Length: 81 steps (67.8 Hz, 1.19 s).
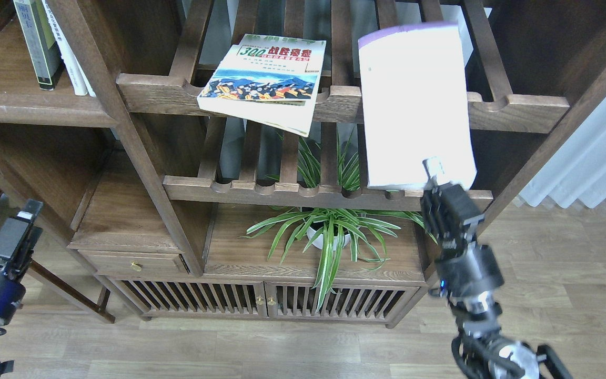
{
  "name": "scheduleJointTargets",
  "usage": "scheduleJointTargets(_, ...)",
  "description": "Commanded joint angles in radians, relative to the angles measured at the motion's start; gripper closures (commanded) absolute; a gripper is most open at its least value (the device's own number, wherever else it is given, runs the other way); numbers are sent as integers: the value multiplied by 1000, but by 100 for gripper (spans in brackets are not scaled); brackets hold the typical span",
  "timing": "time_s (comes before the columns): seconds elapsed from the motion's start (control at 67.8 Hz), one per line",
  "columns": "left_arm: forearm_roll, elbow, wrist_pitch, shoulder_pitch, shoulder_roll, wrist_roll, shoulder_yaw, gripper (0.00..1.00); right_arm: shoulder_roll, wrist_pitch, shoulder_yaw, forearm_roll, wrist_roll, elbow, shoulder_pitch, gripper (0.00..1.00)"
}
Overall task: Organize books on shelf
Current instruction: 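Grasp the white book's lower edge with the right gripper and lift, then lower the white book and bring the left gripper to it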
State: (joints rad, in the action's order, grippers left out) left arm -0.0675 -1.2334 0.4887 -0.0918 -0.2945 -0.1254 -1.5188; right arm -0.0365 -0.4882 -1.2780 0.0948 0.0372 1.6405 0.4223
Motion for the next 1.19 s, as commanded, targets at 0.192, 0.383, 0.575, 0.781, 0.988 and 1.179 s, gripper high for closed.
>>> scheduleJointTargets(0.192,-29,-2,0,-26,6,-2,121,1,-28,-1,78,0,-2,-1,65,94)
scheduleJointTargets(0.383,-48,-3,0,-57,6,1,210,1,-34,-1,121,0,0,-4,79,94)
scheduleJointTargets(0.575,-104,-3,0,-55,6,0,331,1,-36,-1,160,-7,4,-34,85,90)
scheduleJointTargets(0.781,-106,-3,0,-58,8,1,390,1,-37,-1,180,-9,18,-102,85,91)
scheduleJointTargets(0.988,-107,-12,0,-57,17,1,450,1,-37,-1,223,-12,44,-134,84,94)
scheduleJointTargets(1.179,-106,-21,0,-45,64,0,555,1,-33,-1,250,-10,53,-199,79,94)
